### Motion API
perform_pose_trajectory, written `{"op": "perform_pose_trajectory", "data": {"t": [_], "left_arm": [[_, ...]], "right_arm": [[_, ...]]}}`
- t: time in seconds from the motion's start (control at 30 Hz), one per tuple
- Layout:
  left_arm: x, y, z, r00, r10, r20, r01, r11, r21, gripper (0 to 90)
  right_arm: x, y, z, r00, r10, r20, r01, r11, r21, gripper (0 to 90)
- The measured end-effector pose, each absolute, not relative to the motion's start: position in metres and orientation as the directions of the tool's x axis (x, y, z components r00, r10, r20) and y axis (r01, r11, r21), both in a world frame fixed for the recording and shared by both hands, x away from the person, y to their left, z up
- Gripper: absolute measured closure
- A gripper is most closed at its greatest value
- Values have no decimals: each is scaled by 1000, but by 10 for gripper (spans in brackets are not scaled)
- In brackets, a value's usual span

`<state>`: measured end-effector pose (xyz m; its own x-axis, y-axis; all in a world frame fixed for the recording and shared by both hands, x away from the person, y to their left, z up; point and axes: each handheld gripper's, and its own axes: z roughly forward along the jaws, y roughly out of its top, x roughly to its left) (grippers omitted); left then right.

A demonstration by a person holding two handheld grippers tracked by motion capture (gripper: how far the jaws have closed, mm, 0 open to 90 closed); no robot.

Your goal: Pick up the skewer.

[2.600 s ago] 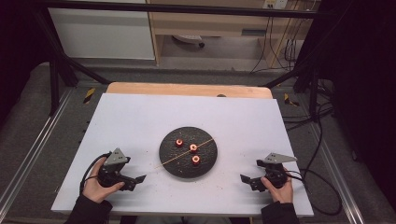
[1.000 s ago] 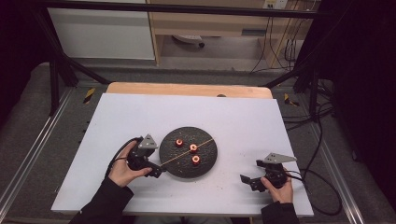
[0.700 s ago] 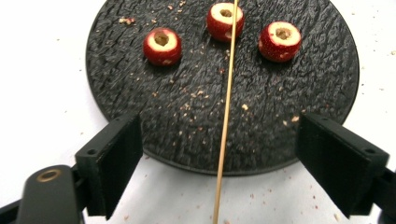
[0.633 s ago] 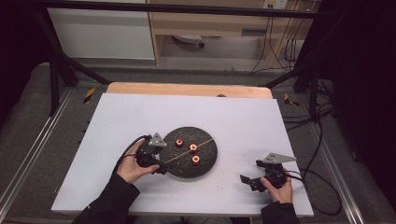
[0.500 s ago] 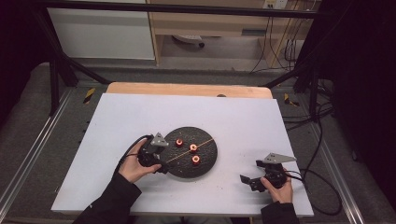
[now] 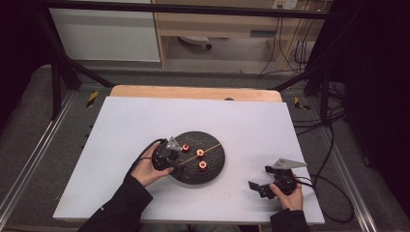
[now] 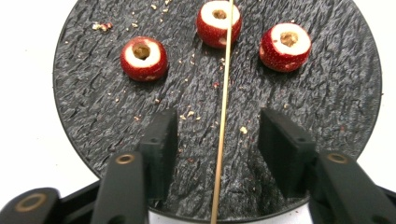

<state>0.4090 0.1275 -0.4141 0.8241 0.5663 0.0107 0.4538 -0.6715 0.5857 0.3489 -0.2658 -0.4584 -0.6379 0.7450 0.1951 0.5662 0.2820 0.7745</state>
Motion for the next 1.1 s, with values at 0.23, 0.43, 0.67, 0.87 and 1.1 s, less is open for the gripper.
{"op": "perform_pose_trajectory", "data": {"t": [0.23, 0.43, 0.67, 0.87, 1.1], "left_arm": [[412, 120, -417, 829, 559, 24, 452, -695, 560, 579], [413, 116, -414, 839, 543, 36, 441, -718, 538, 669], [414, 113, -415, 845, 533, 42, 443, -743, 501, 754], [414, 112, -415, 847, 529, 58, 439, -757, 485, 818], [413, 112, -415, 850, 523, 66, 433, -764, 478, 875]], "right_arm": [[349, -266, -458, -639, 744, 195, 566, 283, 775, 6], [349, -266, -458, -640, 743, 196, 565, 282, 775, 6], [349, -266, -458, -639, 744, 195, 565, 283, 775, 6], [349, -266, -458, -639, 744, 195, 566, 283, 774, 6], [349, -266, -458, -638, 744, 197, 567, 282, 774, 6]]}}
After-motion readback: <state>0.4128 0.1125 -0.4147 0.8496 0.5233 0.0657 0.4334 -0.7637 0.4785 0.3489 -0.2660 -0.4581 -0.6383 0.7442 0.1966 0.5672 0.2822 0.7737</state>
